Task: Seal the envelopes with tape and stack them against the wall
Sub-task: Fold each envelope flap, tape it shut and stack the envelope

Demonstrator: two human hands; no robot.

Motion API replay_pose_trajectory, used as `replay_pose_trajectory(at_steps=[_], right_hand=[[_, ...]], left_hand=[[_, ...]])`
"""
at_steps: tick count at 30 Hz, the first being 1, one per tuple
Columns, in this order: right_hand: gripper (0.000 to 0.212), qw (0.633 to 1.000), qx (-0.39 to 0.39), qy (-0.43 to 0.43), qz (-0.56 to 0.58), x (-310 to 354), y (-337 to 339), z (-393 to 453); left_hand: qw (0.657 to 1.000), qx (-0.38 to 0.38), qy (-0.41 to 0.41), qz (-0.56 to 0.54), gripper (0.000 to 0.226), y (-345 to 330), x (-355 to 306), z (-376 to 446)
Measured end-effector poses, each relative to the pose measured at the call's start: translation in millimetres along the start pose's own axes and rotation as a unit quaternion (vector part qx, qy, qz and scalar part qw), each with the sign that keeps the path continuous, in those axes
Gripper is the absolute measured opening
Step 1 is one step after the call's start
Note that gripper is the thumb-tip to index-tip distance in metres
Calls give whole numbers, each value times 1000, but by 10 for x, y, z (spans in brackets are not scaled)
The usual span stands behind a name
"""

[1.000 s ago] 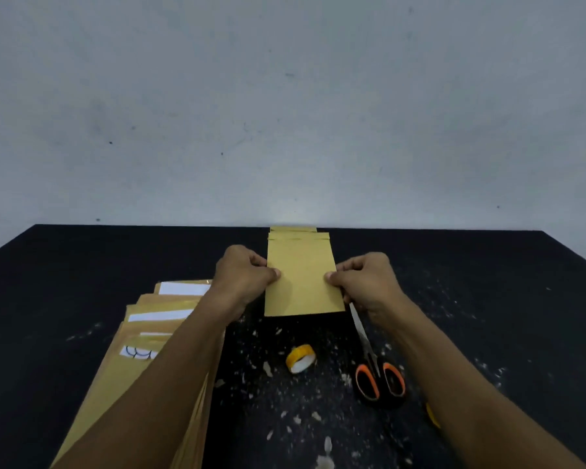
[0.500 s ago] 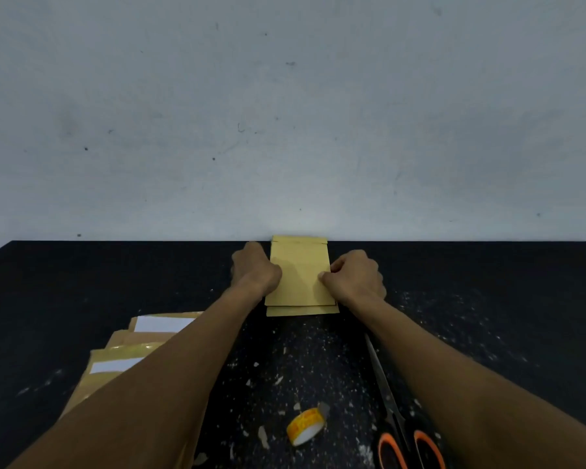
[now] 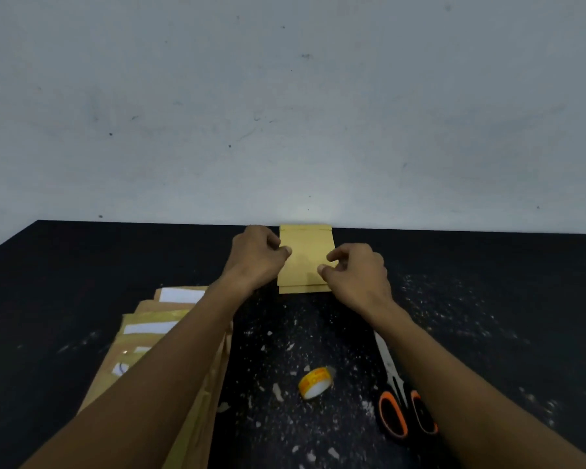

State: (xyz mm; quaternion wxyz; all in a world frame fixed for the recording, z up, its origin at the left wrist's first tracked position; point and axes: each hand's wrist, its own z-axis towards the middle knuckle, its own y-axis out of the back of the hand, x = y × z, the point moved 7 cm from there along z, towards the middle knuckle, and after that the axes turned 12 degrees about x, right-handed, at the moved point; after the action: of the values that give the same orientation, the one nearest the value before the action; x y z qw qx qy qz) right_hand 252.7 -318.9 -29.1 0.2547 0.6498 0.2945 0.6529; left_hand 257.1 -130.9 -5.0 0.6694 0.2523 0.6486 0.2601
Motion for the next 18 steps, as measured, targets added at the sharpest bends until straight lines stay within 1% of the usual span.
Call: replay_pose_trajectory(at_steps=[3,5,8,11,13,14,16,18], right_hand=[[15,997,16,78,4,303,-82,-362],[8,992,34,118,6,522,-193,-656],[7,987,67,147,11,742,-387,-1007],[7,985,80,152,9,835,-530,-1262],[8,985,76,152,5,872,-590,-1386],[8,985,75,155,7,891,-616,-1438],[9,986,73,152,15,885,-629,-1484],[8,986,75,148,19,893,-643,-1541]], left_hand=[[999,5,-33,17,20,185,-80,-357],[999,-7,-45,23,18,354,-77,-631],[998,-29,-46,35,16,626,-18,-1020],[997,-40,-24,57,13,866,115,-1399],[996,-48,16,75,16,1003,277,-1643],[994,-45,47,82,22,1057,385,-1756],[985,-8,134,108,41,1070,663,-1885],[962,44,224,152,64,1052,912,-2024]])
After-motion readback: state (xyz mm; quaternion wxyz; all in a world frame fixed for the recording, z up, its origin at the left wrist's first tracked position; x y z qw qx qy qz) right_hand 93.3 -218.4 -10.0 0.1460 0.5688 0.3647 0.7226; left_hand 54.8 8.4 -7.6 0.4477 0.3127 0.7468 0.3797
